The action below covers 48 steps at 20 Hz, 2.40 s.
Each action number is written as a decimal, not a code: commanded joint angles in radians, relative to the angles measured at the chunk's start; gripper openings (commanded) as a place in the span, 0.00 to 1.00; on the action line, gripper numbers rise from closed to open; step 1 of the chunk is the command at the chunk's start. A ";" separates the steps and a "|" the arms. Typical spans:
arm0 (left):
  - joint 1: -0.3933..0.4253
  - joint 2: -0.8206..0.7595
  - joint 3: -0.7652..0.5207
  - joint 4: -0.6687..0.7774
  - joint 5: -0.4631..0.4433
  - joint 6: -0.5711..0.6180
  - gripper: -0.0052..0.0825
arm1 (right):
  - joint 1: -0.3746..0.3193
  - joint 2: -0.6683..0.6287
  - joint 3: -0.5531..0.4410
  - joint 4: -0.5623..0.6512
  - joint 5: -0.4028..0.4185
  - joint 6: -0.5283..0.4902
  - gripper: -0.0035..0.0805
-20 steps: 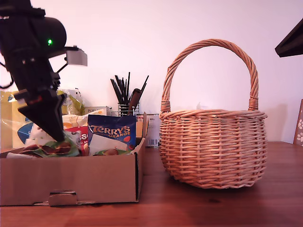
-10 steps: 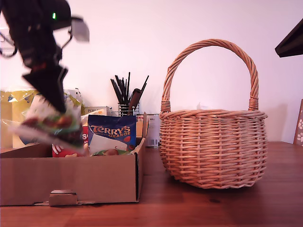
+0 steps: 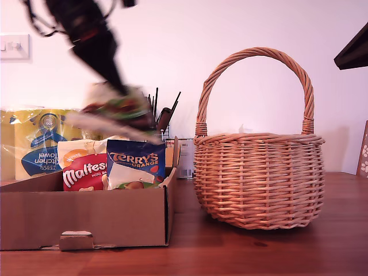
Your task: Move the bags of Easter eggs from the cardboard box on the left into the woven basket on the right side.
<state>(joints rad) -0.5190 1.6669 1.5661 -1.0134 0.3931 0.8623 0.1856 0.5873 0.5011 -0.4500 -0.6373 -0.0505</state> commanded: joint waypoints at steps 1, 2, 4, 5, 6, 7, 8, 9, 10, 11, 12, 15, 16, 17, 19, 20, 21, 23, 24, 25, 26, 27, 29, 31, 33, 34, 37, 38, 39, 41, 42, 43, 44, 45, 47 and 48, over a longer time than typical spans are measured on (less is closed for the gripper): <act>-0.041 0.008 0.023 0.045 0.032 -0.021 0.03 | 0.004 0.006 -0.002 0.003 0.004 -0.003 0.03; -0.067 0.008 0.025 0.077 0.042 -0.036 0.03 | 0.004 0.014 -0.002 0.002 0.021 0.001 0.03; -0.119 0.008 0.025 0.147 0.061 -0.059 0.03 | 0.004 0.041 -0.002 -0.002 0.035 0.031 0.03; -0.140 0.008 0.025 0.181 0.068 -0.064 0.03 | 0.004 0.058 -0.002 -0.007 0.035 0.037 0.03; -0.159 0.008 0.025 0.222 0.070 -0.076 0.03 | 0.004 0.072 -0.002 -0.008 0.035 0.050 0.03; -0.175 0.008 0.025 0.266 0.070 -0.076 0.03 | 0.005 0.080 -0.002 -0.008 0.035 0.050 0.03; -0.189 0.008 0.025 0.312 0.069 -0.080 0.03 | 0.007 0.084 -0.002 -0.009 0.034 0.050 0.03; -0.198 0.009 0.025 0.353 0.064 -0.084 0.03 | 0.014 0.084 -0.002 -0.011 0.035 0.050 0.03; -0.204 0.011 0.025 0.388 0.055 -0.085 0.03 | 0.020 0.084 -0.002 -0.013 0.035 0.050 0.03; -0.208 0.023 0.025 0.423 0.050 -0.098 0.03 | 0.026 0.084 -0.002 -0.012 0.040 0.050 0.03; -0.210 0.033 0.025 0.447 0.050 -0.104 0.03 | 0.031 0.084 -0.002 -0.010 0.046 0.050 0.03; -0.219 0.090 0.025 0.503 0.051 -0.104 0.03 | 0.037 0.084 -0.002 -0.008 0.046 0.050 0.03; -0.224 0.106 0.025 0.528 0.050 -0.104 0.03 | 0.037 0.084 -0.002 -0.008 0.046 0.050 0.03; -0.229 0.123 0.025 0.554 0.051 -0.104 0.03 | 0.037 0.084 -0.002 -0.007 0.046 0.050 0.03; -0.242 0.154 0.025 0.594 0.050 -0.104 0.03 | 0.037 0.084 -0.002 -0.007 0.046 0.050 0.03; -0.246 0.169 0.025 0.604 0.050 -0.104 0.03 | 0.037 0.084 -0.002 -0.007 0.046 0.050 0.03; -0.249 0.181 0.025 0.606 0.049 -0.105 0.03 | 0.037 0.084 -0.002 -0.007 0.045 0.050 0.03; -0.256 0.196 0.025 0.603 0.040 -0.105 0.03 | 0.037 0.084 -0.002 -0.007 0.045 0.050 0.03; -0.260 0.201 0.025 0.604 0.032 -0.105 0.03 | 0.037 0.084 -0.002 -0.007 0.045 0.050 0.03; -0.263 0.201 0.025 0.607 0.018 -0.103 0.03 | 0.037 0.084 -0.002 -0.007 0.045 0.050 0.03; -0.263 0.201 0.025 0.617 0.008 -0.103 0.03 | 0.037 0.084 -0.002 -0.005 0.045 0.050 0.03; -0.263 0.203 0.025 0.625 0.005 -0.103 0.03 | 0.037 0.084 -0.002 -0.005 0.045 0.050 0.03; -0.263 0.205 0.025 0.629 -0.008 -0.104 0.03 | 0.037 0.084 -0.001 -0.005 0.045 0.050 0.03; -0.263 0.206 0.025 0.621 -0.018 -0.104 0.09 | 0.037 0.084 -0.001 -0.005 0.044 0.050 0.03; -0.270 0.206 0.025 0.626 -0.021 -0.104 0.21 | 0.037 0.084 -0.001 -0.005 0.042 0.050 0.03; -0.270 0.206 0.025 0.628 -0.021 -0.104 0.21 | 0.037 0.084 -0.001 -0.005 0.041 0.050 0.03; -0.274 0.206 0.025 0.619 -0.019 -0.107 0.20 | 0.037 0.084 -0.001 -0.005 0.041 0.050 0.03; -0.278 0.206 0.025 0.618 -0.019 -0.108 0.20 | 0.037 0.084 -0.001 -0.005 0.041 0.050 0.03; -0.283 0.204 0.025 0.616 -0.019 -0.108 0.16 | 0.037 0.084 -0.001 -0.005 0.041 0.050 0.03; -0.285 0.181 0.026 0.583 -0.021 -0.131 0.03 | 0.037 0.084 -0.001 -0.005 0.041 0.050 0.03; -0.284 0.161 0.026 0.556 -0.020 -0.132 0.04 | 0.037 0.084 -0.001 -0.005 0.041 0.050 0.03; -0.285 0.141 0.026 0.526 -0.021 -0.134 0.04 | 0.037 0.084 -0.001 -0.005 0.041 0.050 0.03; -0.284 0.114 0.026 0.484 -0.021 -0.134 0.04 | 0.037 0.084 -0.001 -0.005 0.041 0.050 0.03; -0.284 0.089 0.026 0.435 -0.023 -0.134 0.04 | 0.037 0.084 -0.001 -0.005 0.041 0.050 0.03; -0.282 0.039 0.026 0.315 -0.047 -0.136 0.04 | 0.037 0.084 -0.001 -0.005 0.041 0.050 0.03; -0.275 0.020 0.026 0.260 -0.065 -0.137 0.04 | 0.037 0.084 -0.001 -0.005 0.041 0.050 0.03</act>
<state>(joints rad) -0.7967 1.7020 1.5932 -0.7280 0.3347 0.7349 0.2180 0.6762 0.5011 -0.4591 -0.5922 -0.0010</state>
